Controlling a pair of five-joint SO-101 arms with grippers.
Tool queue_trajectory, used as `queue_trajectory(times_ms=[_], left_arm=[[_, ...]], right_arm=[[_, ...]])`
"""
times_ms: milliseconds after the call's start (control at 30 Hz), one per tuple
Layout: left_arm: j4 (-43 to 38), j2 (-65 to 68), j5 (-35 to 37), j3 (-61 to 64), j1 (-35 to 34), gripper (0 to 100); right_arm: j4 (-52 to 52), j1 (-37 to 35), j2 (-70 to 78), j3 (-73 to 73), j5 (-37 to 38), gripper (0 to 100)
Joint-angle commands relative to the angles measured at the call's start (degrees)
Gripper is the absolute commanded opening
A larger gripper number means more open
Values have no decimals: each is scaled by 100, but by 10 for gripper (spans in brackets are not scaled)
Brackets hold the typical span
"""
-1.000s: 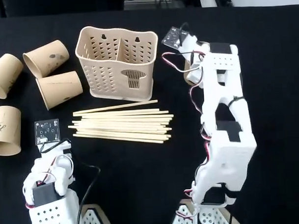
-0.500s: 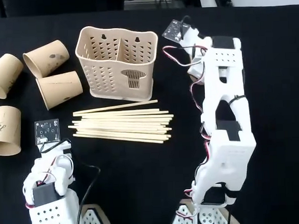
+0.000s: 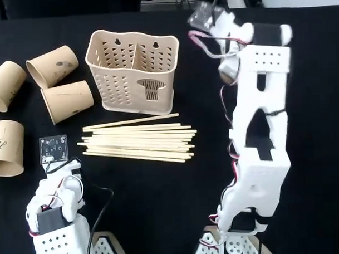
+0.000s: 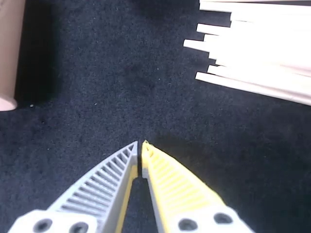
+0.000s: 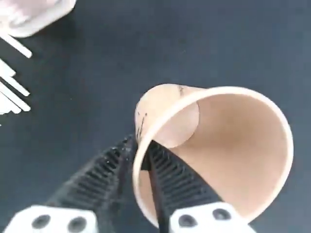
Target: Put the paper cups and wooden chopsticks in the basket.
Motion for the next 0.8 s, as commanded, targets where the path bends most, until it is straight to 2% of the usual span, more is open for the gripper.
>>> queue_trajectory(times_ms=[0,267,433,767], left_arm=[[18,-26,9,101,22,30],[18,-26,9,101,22,30],[18,-26,9,101,22,30],[18,-26,9,101,22,30]], right_arm=[[299,-281,-760,-1305,-440,12],[281,-1591,-1991,-1024,-1046,12],[229,-2505,-2088,-884,-1187,12],[-70,-2681,-752,-1226,-1363,12]])
